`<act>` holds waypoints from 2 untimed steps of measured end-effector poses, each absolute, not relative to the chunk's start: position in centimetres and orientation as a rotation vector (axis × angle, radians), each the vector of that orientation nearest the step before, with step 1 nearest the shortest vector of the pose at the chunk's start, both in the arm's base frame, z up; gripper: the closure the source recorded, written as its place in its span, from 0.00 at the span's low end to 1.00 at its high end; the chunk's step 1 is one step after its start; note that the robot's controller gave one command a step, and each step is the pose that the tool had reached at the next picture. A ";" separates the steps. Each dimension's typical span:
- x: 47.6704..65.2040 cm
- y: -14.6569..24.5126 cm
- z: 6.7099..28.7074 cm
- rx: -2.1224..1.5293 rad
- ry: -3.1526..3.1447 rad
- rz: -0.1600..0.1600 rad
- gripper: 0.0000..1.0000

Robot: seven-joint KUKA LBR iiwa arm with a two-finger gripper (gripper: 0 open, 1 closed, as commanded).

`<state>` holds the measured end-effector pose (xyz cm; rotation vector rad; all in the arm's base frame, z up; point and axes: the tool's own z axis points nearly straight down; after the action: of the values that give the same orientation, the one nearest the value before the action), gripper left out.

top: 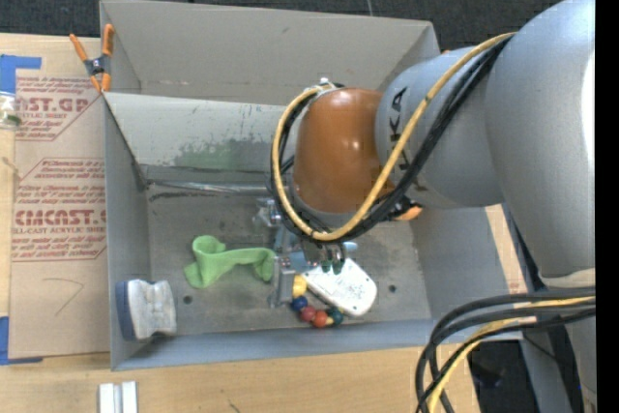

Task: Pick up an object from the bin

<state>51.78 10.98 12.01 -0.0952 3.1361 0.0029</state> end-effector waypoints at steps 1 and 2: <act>54.7 14.5 6.8 -0.128 3.137 0.004 0.00; 53.3 14.1 10.5 0.173 3.135 0.004 0.00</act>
Offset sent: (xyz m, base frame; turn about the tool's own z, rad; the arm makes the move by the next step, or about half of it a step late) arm 0.0100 0.0308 0.0020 0.2161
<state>53.34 14.15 10.49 0.1731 3.1352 0.0037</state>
